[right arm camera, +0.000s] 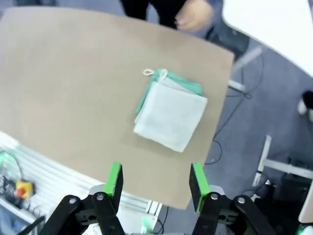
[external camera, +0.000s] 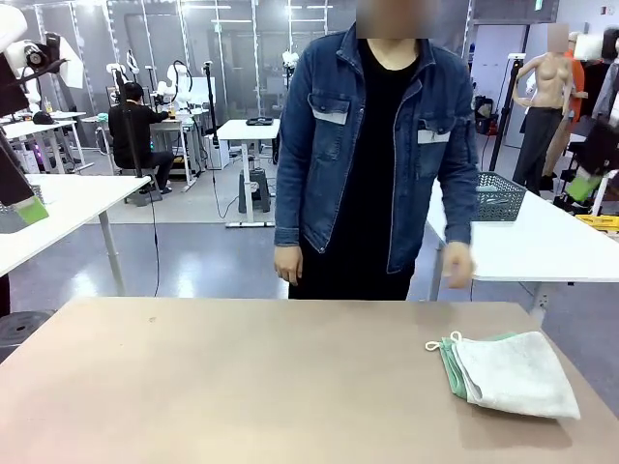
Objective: Fold the towels and place them in the basket.
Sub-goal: Stack the folded Towel with hook on the right side of the table.
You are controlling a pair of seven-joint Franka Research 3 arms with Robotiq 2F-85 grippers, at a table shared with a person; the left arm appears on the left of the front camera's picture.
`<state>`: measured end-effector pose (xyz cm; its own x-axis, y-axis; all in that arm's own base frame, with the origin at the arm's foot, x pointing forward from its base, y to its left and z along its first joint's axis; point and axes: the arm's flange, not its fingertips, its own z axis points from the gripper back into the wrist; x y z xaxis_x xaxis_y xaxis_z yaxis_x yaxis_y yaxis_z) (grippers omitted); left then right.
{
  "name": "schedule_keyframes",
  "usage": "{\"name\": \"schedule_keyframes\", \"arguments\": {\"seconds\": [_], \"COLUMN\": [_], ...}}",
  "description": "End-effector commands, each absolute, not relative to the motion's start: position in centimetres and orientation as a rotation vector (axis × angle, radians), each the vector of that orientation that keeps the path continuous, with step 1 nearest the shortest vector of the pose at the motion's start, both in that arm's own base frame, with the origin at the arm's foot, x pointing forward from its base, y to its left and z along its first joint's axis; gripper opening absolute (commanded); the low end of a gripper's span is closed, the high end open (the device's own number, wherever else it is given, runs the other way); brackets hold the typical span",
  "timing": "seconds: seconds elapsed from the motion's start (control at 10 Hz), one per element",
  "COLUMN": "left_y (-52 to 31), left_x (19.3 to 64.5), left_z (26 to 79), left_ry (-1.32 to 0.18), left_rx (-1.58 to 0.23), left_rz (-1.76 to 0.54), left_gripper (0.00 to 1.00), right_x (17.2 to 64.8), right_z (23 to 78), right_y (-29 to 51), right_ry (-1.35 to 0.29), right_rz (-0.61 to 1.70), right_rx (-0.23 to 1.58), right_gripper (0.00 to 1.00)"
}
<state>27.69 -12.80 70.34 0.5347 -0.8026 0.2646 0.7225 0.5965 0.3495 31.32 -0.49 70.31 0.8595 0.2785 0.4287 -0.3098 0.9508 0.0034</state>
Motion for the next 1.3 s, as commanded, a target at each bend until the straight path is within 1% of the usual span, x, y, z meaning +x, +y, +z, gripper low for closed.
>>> {"name": "schedule_keyframes", "arguments": {"seconds": [0.0, 0.1, 0.3, 0.6, 0.7, 1.2], "left_y": [-12.8, -12.8, -12.8, -12.8, -12.8, -12.8], "left_x": [27.7, 27.7, 27.7, 27.7, 27.7, 27.7], "left_z": [70.4, 70.4, 70.4, 70.4, 70.4, 70.4], "left_ry": [-0.431, -0.431, -0.431, -0.431, -0.431, -0.431], "left_rx": [0.232, 0.232, 0.232, 0.232, 0.232, 0.232], "left_rz": [-0.902, -0.902, -0.902, -0.902, -0.902, -0.902], "left_gripper": [1.00, 1.00, 1.00, 1.00, 1.00, 1.00], "right_x": [29.7, 28.7, 28.0, 29.1, 28.1, 28.1], "right_z": [73.0, 74.0, 74.3, 73.4, 74.0, 74.0], "right_y": [1.4, 2.0, 2.9, 1.7, 2.9, 2.9], "right_ry": [-0.387, -0.369, -0.349, -0.300, -0.341, -0.341], "right_rz": [0.444, 0.475, 0.481, 0.403, 0.452, 0.452], "right_rx": [0.086, 0.071, 0.058, 0.069, 0.071, 0.071], "right_gripper": [0.69, 0.69, 0.69, 0.69, 0.69, 0.69]}}
